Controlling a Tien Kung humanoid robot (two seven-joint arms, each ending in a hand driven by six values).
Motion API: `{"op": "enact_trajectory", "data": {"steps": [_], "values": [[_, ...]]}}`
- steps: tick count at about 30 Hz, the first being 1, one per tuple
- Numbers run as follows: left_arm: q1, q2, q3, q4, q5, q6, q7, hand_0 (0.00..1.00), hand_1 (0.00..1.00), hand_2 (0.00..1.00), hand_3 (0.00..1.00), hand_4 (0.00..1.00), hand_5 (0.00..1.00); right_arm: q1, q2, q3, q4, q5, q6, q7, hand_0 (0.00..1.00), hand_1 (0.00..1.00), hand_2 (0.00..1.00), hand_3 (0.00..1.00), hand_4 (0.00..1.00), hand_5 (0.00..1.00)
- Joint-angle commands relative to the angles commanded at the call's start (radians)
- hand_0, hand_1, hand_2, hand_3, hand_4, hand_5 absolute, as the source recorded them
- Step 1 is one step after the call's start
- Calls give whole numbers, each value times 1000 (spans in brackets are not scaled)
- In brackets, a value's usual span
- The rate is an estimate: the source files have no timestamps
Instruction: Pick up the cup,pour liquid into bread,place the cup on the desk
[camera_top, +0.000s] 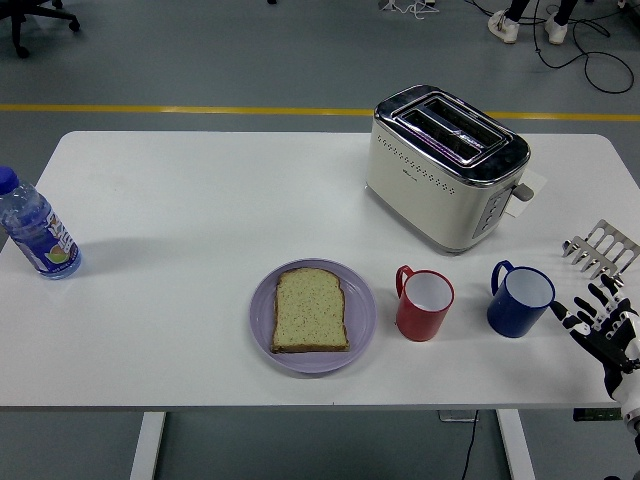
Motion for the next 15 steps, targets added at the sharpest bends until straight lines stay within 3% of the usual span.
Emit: {"op": "enact_trajectory", "data": {"steps": [15], "values": [[6,0,14,1,-7,0,0,642,652,666,569,327,847,18,11,-48,-31,-64,-34,-20,923,842,952,998,998,213]]}}
